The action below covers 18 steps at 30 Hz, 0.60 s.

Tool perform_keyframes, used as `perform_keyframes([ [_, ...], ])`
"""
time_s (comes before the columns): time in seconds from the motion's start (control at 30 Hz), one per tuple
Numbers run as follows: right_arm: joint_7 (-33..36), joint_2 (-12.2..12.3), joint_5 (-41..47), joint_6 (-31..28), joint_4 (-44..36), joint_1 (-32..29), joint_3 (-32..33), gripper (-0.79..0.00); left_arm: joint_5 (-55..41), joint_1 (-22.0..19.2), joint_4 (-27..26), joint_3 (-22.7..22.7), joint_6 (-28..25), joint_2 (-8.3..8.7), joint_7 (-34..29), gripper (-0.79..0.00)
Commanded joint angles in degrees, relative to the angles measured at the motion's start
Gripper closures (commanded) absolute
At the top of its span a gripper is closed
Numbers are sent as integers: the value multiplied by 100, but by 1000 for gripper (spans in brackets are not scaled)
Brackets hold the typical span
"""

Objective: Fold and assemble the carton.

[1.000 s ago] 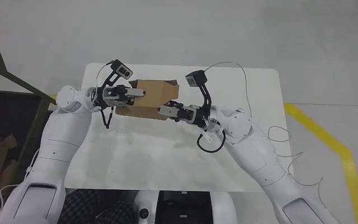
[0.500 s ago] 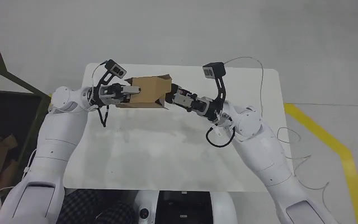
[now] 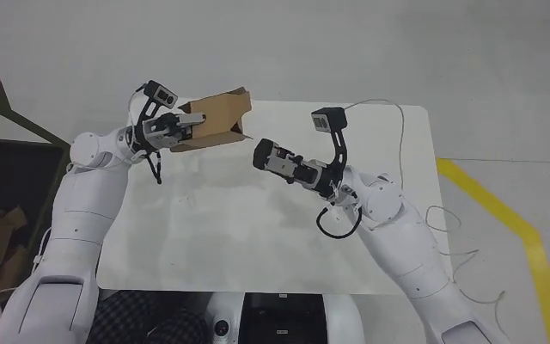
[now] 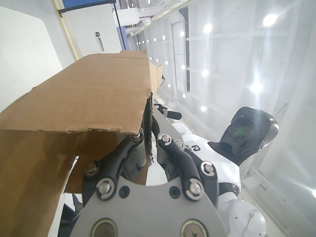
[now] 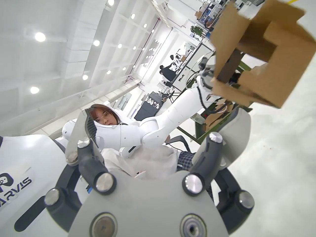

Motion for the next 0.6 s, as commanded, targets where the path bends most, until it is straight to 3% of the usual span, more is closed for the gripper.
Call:
perform_keyframes([
  [0.0, 39, -35, 77, -8, -24, 51, -182, -785, 2, -11, 3, 37, 5, -16, 37, 0],
  [0.57, 115, -60, -40, 148, 419, 282, -165, -785, 291, 146, -410, 54, 545, 28, -678, 0],
])
